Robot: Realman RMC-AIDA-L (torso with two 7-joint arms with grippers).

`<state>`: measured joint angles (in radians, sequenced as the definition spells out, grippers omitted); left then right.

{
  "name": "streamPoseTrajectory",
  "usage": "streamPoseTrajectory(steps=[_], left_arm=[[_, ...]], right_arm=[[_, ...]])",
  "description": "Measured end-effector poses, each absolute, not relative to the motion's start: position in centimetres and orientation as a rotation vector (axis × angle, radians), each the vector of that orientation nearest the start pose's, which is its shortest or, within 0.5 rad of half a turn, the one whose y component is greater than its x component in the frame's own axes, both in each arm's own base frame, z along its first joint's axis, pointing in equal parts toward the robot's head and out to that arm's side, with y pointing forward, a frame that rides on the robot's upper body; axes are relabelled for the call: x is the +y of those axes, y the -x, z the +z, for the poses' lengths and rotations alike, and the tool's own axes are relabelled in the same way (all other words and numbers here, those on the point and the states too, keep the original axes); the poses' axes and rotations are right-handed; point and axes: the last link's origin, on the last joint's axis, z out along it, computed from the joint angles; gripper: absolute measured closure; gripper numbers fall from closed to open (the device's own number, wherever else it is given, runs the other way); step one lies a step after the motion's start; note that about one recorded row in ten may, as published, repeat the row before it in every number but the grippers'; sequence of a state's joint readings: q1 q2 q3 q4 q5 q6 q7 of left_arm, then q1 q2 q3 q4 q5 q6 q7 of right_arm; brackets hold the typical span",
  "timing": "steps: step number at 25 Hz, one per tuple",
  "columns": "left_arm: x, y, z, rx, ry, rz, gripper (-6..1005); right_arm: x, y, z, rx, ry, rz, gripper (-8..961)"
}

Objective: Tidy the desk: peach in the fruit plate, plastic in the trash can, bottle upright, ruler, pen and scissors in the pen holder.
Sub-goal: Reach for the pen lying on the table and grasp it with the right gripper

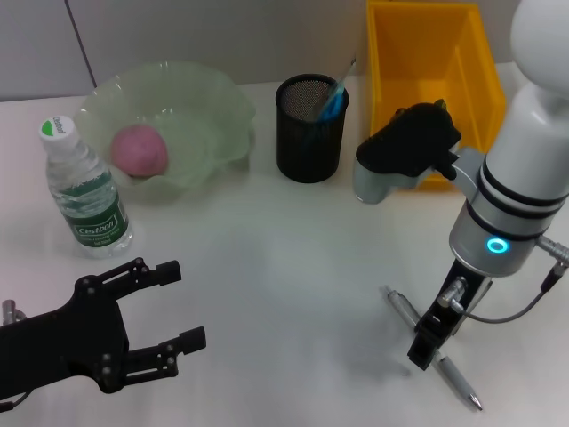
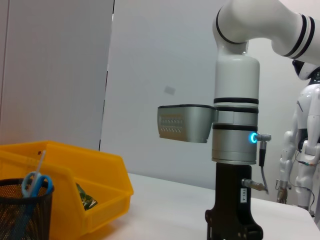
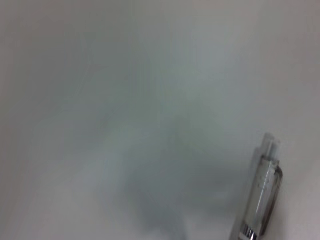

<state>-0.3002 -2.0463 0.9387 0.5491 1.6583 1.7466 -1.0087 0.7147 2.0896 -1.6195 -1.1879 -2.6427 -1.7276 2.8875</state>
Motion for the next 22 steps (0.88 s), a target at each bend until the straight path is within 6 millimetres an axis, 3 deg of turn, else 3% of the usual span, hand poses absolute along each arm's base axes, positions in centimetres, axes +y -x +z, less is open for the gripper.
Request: streamPoseTrajectory(steps=[14,19,22], left_arm=[[24.78,28.55,-0.87,-0.341,2.72,-0.998,157],[24.83,28.52,-0.86,-0.342,2.721,-0.997,157],[24.83,28.51,-0.84,-0.343,2.721,-0.998,157]], right_arm=[[31.84,-18.19,-4.78,1.162,2.509,-0.98,321],[31.88,-18.2,-4.83,1.158,2.511,-0.978,503],[31.86,-18.22,-4.84,1.157,2.512,-0.98,520]])
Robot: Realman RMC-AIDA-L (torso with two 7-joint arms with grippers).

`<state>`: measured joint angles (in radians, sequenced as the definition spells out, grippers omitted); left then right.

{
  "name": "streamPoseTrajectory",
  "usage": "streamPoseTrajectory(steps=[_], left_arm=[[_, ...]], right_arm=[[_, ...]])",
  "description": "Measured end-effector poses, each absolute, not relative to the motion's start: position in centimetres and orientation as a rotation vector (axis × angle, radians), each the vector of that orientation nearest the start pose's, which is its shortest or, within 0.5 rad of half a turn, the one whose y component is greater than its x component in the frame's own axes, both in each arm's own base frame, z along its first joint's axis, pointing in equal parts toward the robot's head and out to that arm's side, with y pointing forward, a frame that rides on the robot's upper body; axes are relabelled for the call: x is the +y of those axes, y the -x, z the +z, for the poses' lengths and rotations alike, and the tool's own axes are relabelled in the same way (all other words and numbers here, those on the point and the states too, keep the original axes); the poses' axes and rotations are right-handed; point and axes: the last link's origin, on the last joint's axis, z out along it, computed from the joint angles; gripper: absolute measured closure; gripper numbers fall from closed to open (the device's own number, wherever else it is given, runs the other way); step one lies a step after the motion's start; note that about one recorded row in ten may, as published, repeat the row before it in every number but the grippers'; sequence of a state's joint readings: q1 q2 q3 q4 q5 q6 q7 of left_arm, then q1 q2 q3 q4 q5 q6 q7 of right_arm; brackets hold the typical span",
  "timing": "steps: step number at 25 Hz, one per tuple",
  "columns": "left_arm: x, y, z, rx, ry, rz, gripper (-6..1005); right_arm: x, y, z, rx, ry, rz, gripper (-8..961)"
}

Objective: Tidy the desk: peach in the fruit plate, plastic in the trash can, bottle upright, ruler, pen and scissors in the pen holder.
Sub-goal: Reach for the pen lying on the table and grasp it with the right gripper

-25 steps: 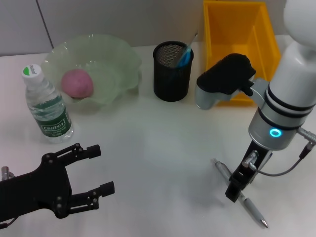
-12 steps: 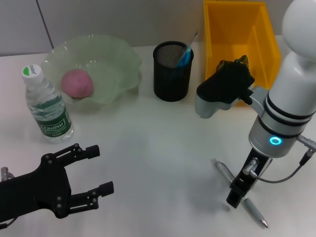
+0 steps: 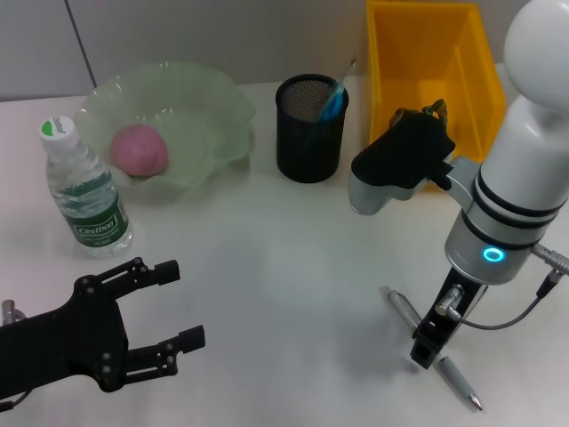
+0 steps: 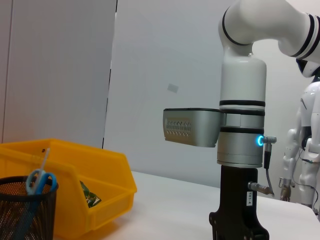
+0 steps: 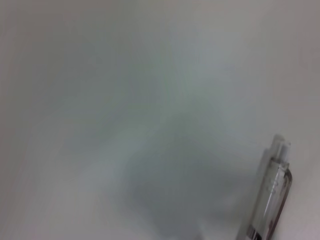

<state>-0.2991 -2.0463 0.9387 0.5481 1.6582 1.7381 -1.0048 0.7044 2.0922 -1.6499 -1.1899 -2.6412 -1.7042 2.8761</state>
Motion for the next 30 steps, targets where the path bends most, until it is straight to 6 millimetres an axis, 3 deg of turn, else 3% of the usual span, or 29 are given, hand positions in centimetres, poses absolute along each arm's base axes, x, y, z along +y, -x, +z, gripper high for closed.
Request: streamPoseTrajectory(steps=[13,18,30], left_arm=[[24.76,28.52,-0.78,-0.341,2.722,-1.0,157],[24.76,28.54,-0.72,-0.342,2.723,-1.0,157],[24.84,28.59,-0.51,-0.338,2.726,-0.996,157]], right_arm=[[31.72,-18.39,-5.14,1.127,2.513,-0.99,538],[31.75,-18.39,-5.15,1.123,2.513,-0.989,599],[31.68,-18.38,-5.18,1.11,2.517,-0.997,599]])
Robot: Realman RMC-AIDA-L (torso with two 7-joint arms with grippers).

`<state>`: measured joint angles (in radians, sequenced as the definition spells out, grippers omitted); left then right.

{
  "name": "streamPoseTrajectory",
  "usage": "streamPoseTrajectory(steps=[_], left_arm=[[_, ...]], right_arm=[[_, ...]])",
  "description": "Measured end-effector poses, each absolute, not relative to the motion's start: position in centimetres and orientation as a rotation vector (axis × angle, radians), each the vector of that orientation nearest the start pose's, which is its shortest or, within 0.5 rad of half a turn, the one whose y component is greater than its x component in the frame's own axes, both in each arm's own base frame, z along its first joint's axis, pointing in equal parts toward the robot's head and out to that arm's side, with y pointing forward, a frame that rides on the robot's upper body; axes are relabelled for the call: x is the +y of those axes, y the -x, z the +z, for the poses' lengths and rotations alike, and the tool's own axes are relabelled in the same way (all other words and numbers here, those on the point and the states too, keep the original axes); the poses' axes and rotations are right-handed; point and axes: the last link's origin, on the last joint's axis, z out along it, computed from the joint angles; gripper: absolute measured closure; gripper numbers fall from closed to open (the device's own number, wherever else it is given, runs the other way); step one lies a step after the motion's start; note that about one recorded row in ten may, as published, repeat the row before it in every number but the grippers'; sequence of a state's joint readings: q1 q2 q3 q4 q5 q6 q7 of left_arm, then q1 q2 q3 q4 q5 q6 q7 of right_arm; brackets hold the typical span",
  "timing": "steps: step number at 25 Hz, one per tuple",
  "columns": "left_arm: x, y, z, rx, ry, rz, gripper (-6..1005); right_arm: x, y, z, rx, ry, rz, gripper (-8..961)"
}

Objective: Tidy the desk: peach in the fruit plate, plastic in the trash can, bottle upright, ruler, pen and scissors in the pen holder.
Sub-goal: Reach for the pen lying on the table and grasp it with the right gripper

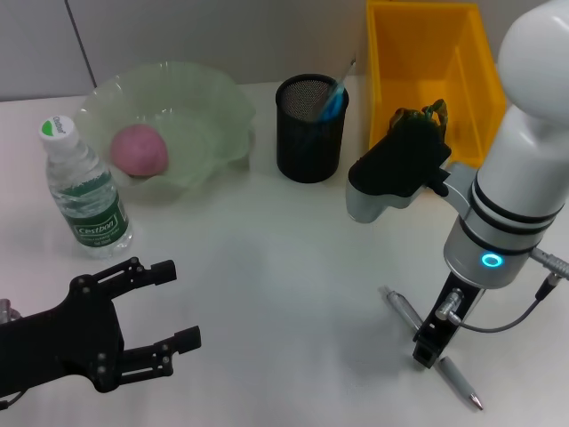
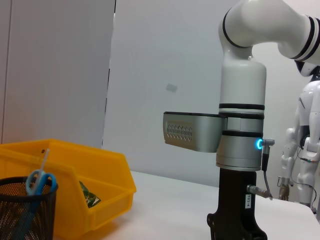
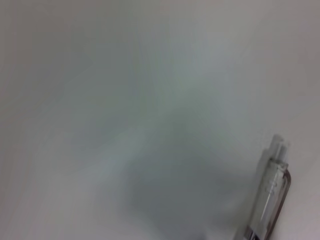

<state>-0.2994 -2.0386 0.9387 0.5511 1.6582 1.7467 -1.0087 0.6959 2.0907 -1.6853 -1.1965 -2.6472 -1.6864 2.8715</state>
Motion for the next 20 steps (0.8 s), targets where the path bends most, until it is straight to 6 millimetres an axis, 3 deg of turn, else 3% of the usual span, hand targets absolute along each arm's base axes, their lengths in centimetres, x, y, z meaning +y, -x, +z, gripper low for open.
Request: streamPoseTrajectory(steps=[18,20], left_arm=[[24.83,28.63,-0.4,-0.338,2.727,-0.995,158],[24.82,28.64,-0.39,-0.338,2.727,-0.995,158]], right_arm=[[31.47,-18.56,-5.37,1.101,2.518,-1.013,605],[31.47,-18.56,-5.38,1.101,2.518,-1.013,650]])
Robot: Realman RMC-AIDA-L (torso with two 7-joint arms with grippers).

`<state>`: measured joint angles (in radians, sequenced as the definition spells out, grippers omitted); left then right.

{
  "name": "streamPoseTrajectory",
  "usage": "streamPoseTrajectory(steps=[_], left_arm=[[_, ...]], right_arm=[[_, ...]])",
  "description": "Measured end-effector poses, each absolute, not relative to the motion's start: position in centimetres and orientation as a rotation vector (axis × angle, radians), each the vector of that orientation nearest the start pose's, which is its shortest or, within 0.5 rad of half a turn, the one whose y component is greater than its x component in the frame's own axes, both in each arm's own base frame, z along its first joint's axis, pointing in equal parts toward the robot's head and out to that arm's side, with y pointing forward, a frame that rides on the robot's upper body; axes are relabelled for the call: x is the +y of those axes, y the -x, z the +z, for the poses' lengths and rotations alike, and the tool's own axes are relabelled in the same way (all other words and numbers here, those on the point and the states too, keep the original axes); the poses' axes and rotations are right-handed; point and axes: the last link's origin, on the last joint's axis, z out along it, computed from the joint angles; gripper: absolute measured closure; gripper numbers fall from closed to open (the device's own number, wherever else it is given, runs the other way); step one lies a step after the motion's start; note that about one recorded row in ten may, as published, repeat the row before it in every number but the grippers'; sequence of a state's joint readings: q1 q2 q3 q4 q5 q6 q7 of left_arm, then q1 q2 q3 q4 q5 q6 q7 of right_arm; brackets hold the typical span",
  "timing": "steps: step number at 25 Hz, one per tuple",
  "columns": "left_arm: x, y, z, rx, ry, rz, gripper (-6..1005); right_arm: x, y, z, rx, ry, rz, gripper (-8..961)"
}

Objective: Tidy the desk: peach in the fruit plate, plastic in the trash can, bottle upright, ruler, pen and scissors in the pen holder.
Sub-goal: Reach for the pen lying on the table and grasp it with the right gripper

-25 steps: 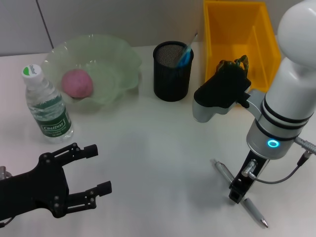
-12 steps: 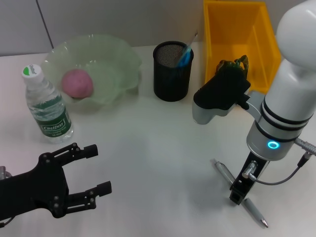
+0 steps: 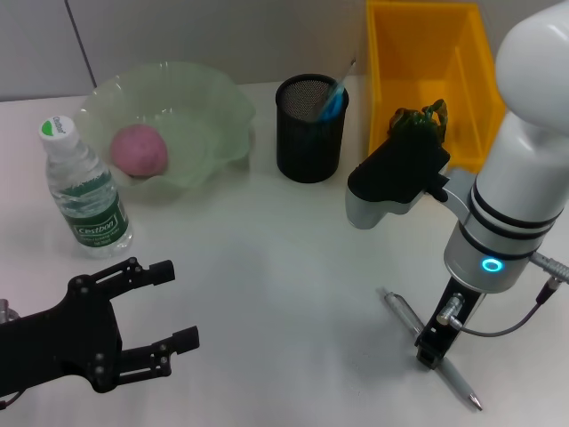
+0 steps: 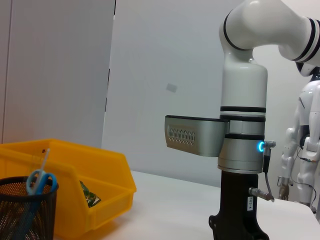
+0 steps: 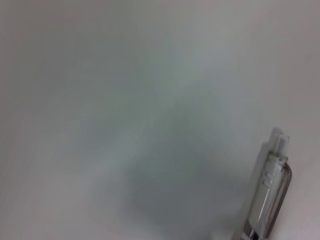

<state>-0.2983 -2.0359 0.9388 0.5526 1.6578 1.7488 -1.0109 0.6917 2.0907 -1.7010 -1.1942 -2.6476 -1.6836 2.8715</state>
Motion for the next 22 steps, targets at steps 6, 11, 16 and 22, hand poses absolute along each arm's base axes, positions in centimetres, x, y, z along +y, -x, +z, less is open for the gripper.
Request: streamPoseTrajectory(steps=[6,11,16,22], left_arm=[[24.82,28.66,-0.37,-0.338,2.727,-0.994,158],[24.82,28.67,-0.36,-0.338,2.727,-0.993,158],[24.77,28.7,-0.38,-0.338,2.726,-0.993,158],[24.77,28.7,-0.36,-0.336,2.725,-0.993,158]], right_arm=[[31.48,-18.52,-5.38,1.099,2.519,-1.011,694],[31.49,-18.51,-5.37,1.099,2.519,-1.01,783],[31.52,-18.46,-5.37,1.096,2.519,-1.01,808],[31.62,-18.29,-5.41,1.081,2.528,-1.002,812]])
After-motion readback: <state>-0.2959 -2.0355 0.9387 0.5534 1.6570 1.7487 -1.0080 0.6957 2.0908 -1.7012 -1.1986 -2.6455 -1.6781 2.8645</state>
